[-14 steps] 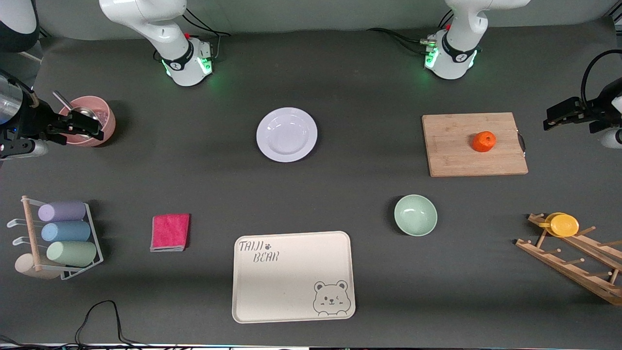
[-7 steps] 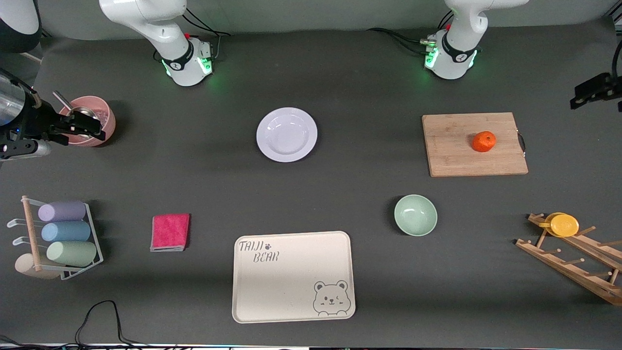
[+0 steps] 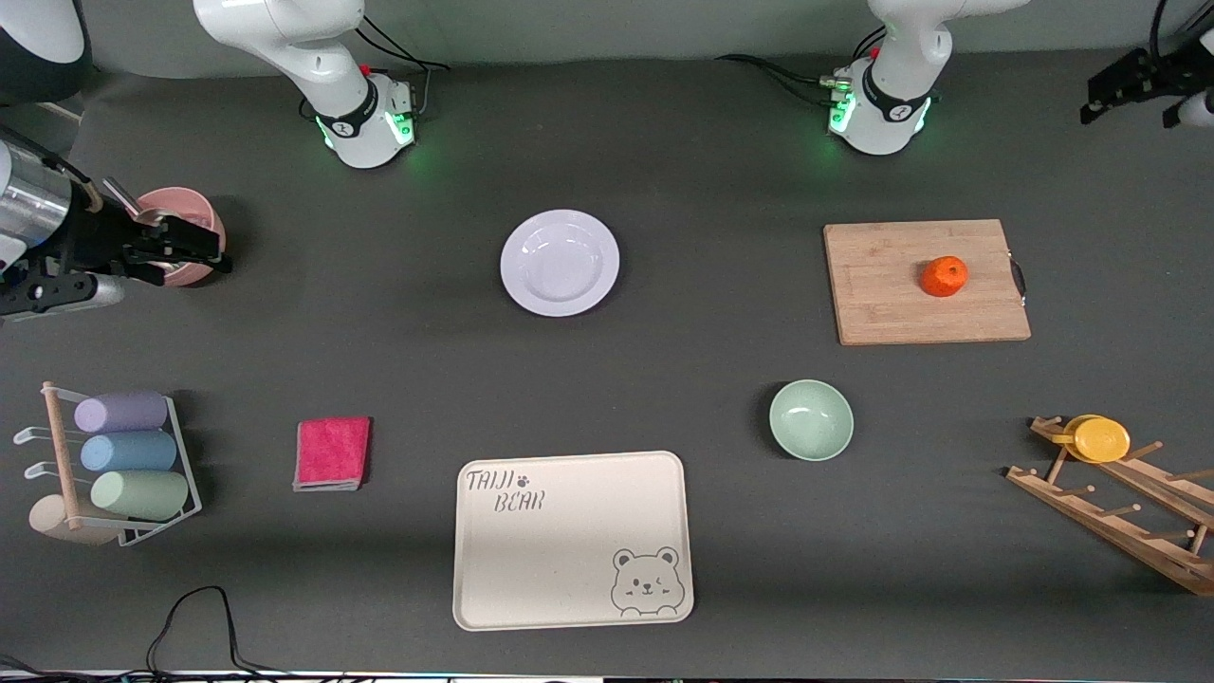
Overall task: Place orange and plate with both arms
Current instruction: 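Reach the left gripper toward the orange while the right gripper extends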
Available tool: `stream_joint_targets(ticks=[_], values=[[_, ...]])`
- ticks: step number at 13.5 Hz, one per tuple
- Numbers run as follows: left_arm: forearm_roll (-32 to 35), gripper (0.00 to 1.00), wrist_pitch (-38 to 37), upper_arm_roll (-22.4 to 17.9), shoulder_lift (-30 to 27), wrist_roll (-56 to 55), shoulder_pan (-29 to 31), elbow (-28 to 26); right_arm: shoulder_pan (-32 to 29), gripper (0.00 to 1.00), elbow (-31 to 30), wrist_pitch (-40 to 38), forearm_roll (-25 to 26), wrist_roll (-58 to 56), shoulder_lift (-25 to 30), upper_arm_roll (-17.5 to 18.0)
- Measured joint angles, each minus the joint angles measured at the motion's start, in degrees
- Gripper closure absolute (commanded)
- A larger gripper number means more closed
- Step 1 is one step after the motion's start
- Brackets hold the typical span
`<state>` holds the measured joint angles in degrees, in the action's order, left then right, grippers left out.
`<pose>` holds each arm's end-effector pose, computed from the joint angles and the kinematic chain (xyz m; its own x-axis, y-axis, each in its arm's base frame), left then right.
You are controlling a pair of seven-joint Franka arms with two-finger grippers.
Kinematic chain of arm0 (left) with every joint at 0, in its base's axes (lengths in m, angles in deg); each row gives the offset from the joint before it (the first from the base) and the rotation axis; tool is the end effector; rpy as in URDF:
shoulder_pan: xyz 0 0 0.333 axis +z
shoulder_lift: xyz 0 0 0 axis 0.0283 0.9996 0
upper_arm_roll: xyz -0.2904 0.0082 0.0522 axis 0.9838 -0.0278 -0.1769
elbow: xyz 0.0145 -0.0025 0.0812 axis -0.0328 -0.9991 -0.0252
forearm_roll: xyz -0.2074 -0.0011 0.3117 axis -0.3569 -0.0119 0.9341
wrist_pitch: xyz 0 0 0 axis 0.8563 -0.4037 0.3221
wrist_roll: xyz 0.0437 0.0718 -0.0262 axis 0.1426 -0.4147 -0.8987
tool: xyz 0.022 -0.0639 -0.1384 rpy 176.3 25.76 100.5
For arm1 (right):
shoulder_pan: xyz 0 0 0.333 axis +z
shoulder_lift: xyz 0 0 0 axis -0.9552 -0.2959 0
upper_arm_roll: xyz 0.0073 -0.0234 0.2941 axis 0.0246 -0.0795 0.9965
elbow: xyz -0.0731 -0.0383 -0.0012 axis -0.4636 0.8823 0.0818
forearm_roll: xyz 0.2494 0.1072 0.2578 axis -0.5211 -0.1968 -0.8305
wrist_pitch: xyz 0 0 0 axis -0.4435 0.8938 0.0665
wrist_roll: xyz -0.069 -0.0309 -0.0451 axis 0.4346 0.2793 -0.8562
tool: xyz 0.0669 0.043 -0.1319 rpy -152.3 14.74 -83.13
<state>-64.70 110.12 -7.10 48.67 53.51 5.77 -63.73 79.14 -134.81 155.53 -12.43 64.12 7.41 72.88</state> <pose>0.3406 0.0750 0.5340 0.9835 -0.0868 -0.1590 -0.0840 -0.9962 0.0239 0.5116 0.0252 0.5036 0.9928 0.0568 -0.1056 0.0349 -0.9794 -0.1990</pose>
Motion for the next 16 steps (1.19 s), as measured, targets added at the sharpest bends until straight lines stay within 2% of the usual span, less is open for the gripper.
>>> stream_joint_targets(ticks=[2, 5, 9, 16], values=[[0.06, 0.00, 0.52, 0.08, -3.97, -0.12, 0.00, -4.05, 0.02, 0.00, -2.18, 1.98, -5.40, 0.82, -0.18, -0.03], [0.16, 0.00, 3.68, 0.09, -5.45, -0.23, 0.00, -7.94, 0.03, 0.00, -6.89, 6.12, -13.41, 0.99, -0.76, -0.05], [0.41, 0.00, 13.44, 0.06, -4.57, -0.43, 1.23, -16.86, 0.03, 0.00, -11.39, 9.08, -21.72, 0.99, -3.25, -0.06], [0.49, 0.00, 32.03, 0.06, 0.18, -0.45, 3.22, -29.13, -0.02, 0.00, -11.63, 9.18, -33.74, 0.99, -9.27, -0.42]])
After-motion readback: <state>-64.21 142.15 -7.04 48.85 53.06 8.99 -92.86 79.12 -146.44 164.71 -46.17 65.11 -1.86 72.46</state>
